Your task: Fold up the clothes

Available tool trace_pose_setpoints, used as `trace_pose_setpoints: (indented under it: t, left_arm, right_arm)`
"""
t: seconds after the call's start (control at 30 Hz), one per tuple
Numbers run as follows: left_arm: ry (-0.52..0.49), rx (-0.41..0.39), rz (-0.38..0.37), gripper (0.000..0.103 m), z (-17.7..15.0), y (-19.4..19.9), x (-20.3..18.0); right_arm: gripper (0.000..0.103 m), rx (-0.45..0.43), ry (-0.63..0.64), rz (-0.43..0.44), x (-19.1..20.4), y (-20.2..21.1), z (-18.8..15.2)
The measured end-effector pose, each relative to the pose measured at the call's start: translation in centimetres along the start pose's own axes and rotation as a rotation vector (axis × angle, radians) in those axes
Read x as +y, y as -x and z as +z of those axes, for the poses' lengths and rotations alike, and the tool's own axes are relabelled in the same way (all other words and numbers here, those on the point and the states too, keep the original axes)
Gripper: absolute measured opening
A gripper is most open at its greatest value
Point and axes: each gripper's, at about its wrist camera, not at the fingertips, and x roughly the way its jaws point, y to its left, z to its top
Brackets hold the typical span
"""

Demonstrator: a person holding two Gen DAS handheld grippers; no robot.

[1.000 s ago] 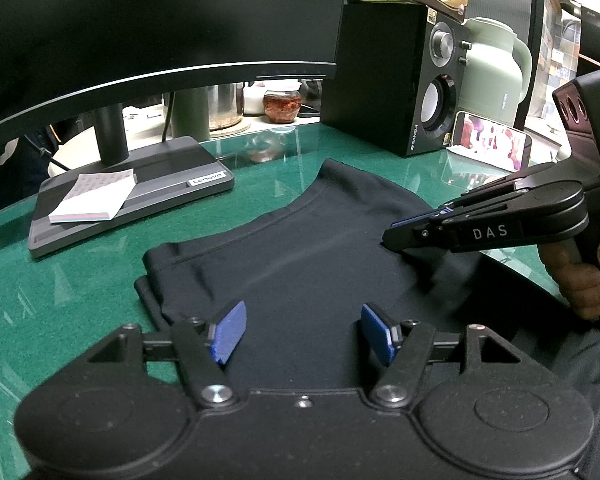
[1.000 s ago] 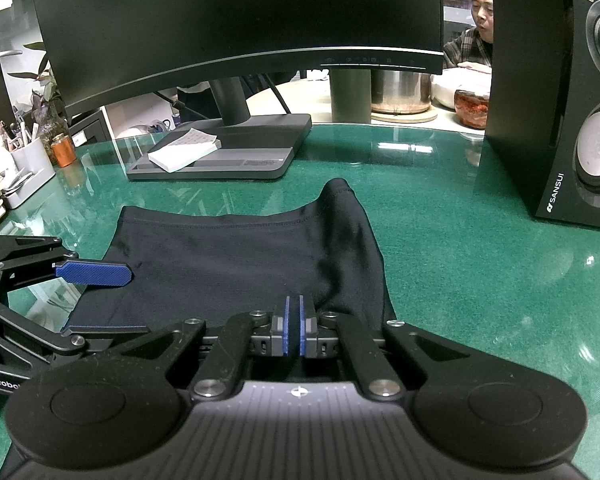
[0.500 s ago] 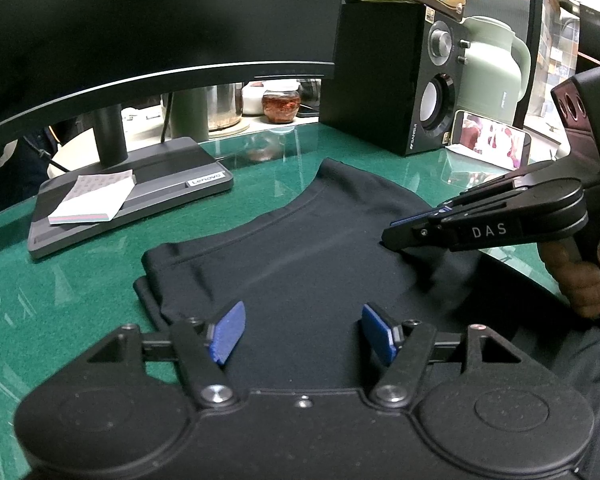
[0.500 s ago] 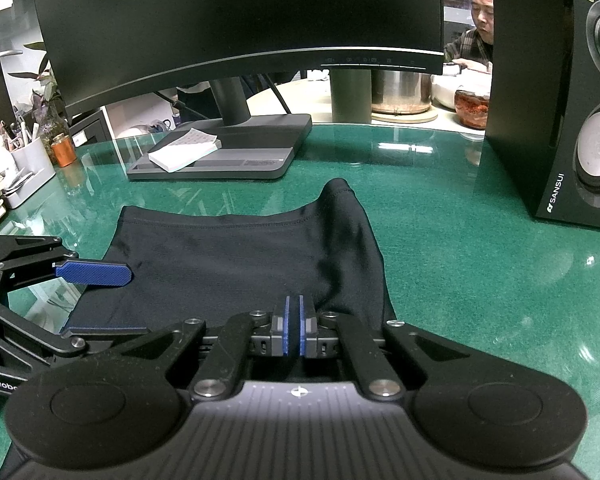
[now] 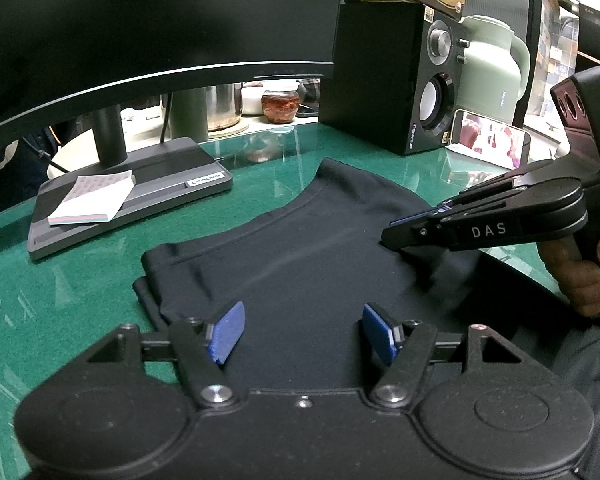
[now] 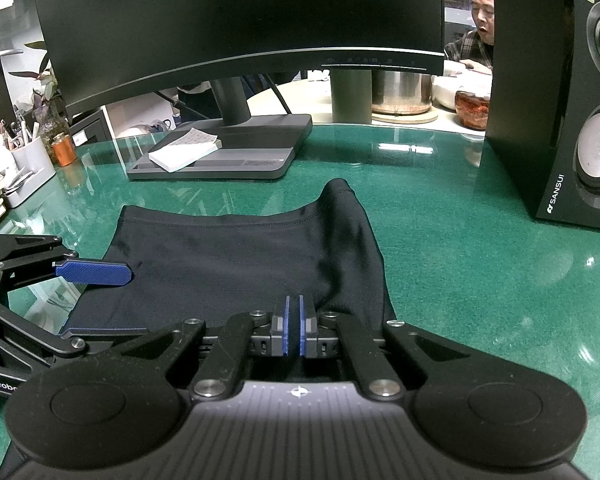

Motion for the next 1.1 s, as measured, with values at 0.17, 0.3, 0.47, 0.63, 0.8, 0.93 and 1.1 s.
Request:
trace_pose_setpoints:
  t: [0.17,0.3,0.47,0.63,0.8,0.93,1.1]
  left_arm:
    - [-0.002,0.000,0.000,0.065,0.01,-0.01,-0.03]
    - [-0.004,0.000,0.001,0.066,-0.01,-0.02,-0.04]
    - [-0.005,0.000,0.001,0.066,-0.02,-0.02,-0.03]
    - [-0.008,0.000,0.002,0.066,-0.02,-0.02,-0.06]
    - [-0.011,0.000,0.004,0.066,-0.04,-0.03,-0.10]
    - [-0.012,0.000,0.004,0.066,-0.05,-0.05,-0.10]
    - [-0.013,0.000,0.004,0.066,-0.02,-0.06,-0.12]
  right_arm:
    - [0.002,0.000,0.002,-0.001,0.03,-0.03,0.00]
    - [0.002,-0.001,0.002,0.000,-0.01,-0.02,-0.01]
    - [0.002,-0.001,0.004,-0.001,0.01,-0.01,-0.04]
    - [0.002,-0.001,0.005,-0.001,0.07,0.01,-0.03]
    - [0.002,-0.001,0.007,-0.002,0.15,0.02,-0.03]
    - [0.002,-0.001,0.008,-0.003,0.14,0.02,-0.03]
    - [0.002,-0.002,0.008,-0.003,0.14,0.03,-0.03]
